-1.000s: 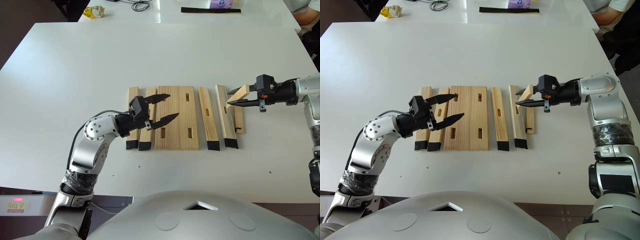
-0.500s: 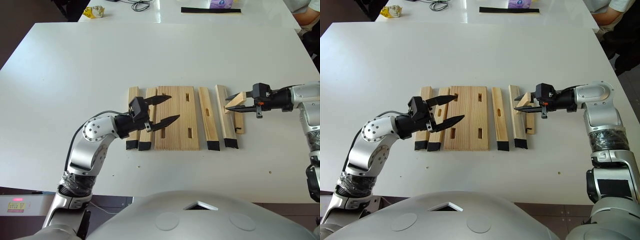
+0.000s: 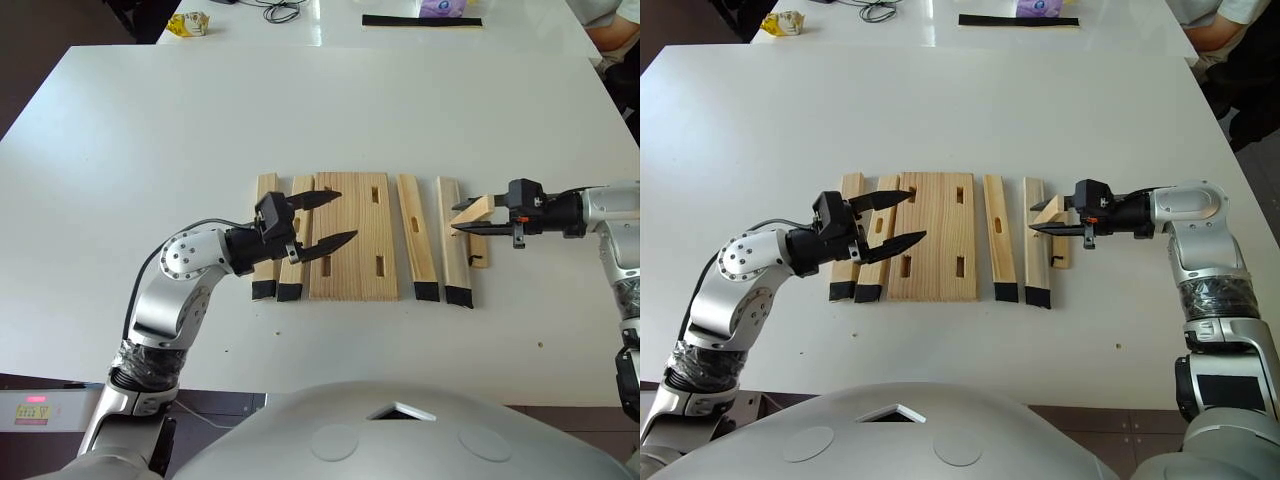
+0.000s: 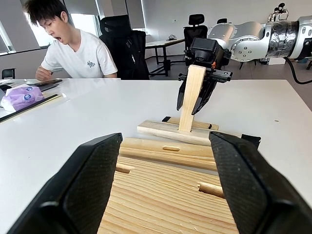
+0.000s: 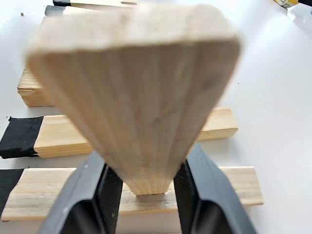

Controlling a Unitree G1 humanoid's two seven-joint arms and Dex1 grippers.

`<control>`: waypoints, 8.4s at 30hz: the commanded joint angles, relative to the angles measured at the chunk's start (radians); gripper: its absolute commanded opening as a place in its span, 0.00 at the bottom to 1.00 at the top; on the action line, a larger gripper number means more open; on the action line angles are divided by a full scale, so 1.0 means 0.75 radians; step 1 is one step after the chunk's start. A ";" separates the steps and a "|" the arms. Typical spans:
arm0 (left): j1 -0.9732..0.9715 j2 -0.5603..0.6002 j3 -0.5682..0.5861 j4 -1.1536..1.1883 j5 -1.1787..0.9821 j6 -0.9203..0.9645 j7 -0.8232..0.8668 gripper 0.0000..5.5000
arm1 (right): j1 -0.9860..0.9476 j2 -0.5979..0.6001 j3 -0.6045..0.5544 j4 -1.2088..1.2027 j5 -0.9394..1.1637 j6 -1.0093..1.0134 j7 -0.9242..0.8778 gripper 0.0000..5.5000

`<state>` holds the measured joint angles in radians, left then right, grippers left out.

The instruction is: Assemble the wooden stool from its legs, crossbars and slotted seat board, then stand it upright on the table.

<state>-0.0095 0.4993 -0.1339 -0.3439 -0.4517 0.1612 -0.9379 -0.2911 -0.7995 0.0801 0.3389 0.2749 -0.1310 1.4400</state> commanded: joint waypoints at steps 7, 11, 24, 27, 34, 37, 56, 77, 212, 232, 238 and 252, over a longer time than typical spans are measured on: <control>-0.028 0.016 -0.001 -0.010 -0.005 0.024 -0.015 0.60 | -0.043 0.026 0.090 0.117 -0.111 0.040 -0.027 0.24; -0.045 0.022 -0.004 -0.001 -0.008 0.028 -0.033 0.60 | -0.019 0.050 0.132 0.177 -0.157 -0.045 -0.060 0.24; -0.064 0.025 0.005 0.010 -0.008 0.046 -0.064 0.60 | -0.044 0.060 0.123 0.225 -0.055 0.090 -0.058 0.24; -0.068 0.023 0.000 0.014 -0.007 0.044 -0.068 0.60 | -0.066 0.073 0.115 0.244 -0.014 0.199 -0.035 0.24; -0.108 0.032 -0.004 0.038 -0.013 0.049 -0.104 0.60 | -0.035 0.117 0.110 0.300 -0.043 0.171 -0.087 0.24; -0.118 0.034 -0.001 0.052 -0.011 0.046 -0.121 0.60 | -0.008 0.128 0.114 0.293 -0.063 0.135 -0.115 0.24; -0.121 0.016 0.002 0.064 0.011 0.019 -0.102 0.60 | -0.017 0.151 0.130 0.384 -0.145 -0.054 -0.197 0.61; -0.079 0.013 0.010 0.045 0.023 -0.019 -0.059 0.60 | 0.025 -0.023 -0.107 -0.288 0.115 0.372 -0.117 0.61; 0.125 0.028 0.113 -0.059 0.037 -0.051 0.079 0.60 | 0.709 -0.383 -0.428 -1.248 0.583 1.276 -0.452 0.61; 0.162 0.021 0.116 -0.088 0.054 -0.057 0.095 0.60 | 0.485 0.124 -0.237 -1.582 0.407 1.936 -1.479 0.61; 0.166 0.021 0.119 -0.087 0.058 -0.061 0.097 0.60 | 0.486 0.185 -0.231 -1.559 0.353 1.924 -1.556 0.61; 0.137 0.018 0.135 -0.077 0.055 -0.010 0.152 0.60 | 0.607 0.246 -0.121 -1.434 0.179 1.701 -1.605 0.61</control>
<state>0.1047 0.5050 -0.0418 -0.4029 -0.4099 0.1396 -0.8312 0.1507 -0.6270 -0.0025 -0.7410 0.4206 1.1688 0.2333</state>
